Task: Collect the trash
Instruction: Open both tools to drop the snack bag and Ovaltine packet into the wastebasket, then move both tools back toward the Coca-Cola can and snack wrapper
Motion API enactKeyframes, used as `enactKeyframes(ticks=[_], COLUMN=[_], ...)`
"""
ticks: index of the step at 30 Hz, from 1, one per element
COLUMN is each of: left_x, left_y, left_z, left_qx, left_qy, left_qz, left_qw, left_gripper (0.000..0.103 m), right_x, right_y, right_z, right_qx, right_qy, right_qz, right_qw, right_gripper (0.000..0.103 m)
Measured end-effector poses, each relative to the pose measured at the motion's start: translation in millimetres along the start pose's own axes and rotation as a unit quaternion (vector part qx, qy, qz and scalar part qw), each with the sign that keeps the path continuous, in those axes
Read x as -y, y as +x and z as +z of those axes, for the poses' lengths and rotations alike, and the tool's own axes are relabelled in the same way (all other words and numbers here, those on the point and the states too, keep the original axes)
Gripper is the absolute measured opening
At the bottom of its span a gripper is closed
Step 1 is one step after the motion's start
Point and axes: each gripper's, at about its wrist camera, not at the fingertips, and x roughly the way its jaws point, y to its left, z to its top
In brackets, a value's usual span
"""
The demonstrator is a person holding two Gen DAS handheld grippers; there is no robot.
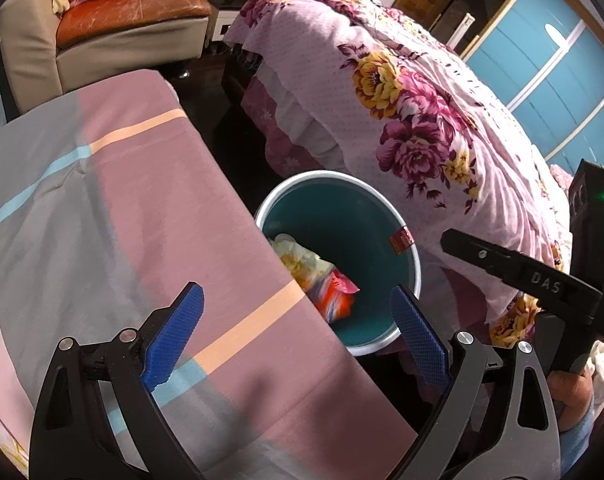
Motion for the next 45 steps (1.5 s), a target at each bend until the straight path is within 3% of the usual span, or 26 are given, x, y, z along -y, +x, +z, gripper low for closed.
enactKeyframes(ticks=[13, 24, 36, 45], left_x=[-8.0, -24.0, -85.5, -153.6], left_y=[-21.8, -63.3, -132.7, -190.8], left_z=[-10.5, -29.3, -72.3, -113.2], left_qx=[0.009, 0.032, 0.056, 0.071], left_qy=[-0.006, 0.001, 0.000, -0.007], left_qz=[-0.003, 0.006, 0.056, 0.112], left_qw=[0.9999, 0.9995, 0.9968, 0.9912], left_gripper=[0.094, 0.096, 0.096, 0.096], right_x=[-13.7, -50.5, -134.7, -225.4], right_y=[-15.8, -28.5, -22.9, -10.5], right_z=[-6.5, -21.0, -55.0, -104.9], right_qx=[-0.004, -0.018, -0.056, -0.108], right_qy=[-0.002, -0.027, -0.098, -0.188], right_qz=[-0.005, 0.010, 0.040, 0.074], right_qw=[1.000, 0.999, 0.993, 0.973], right_gripper=[0.077, 0.079, 0.079, 0.079])
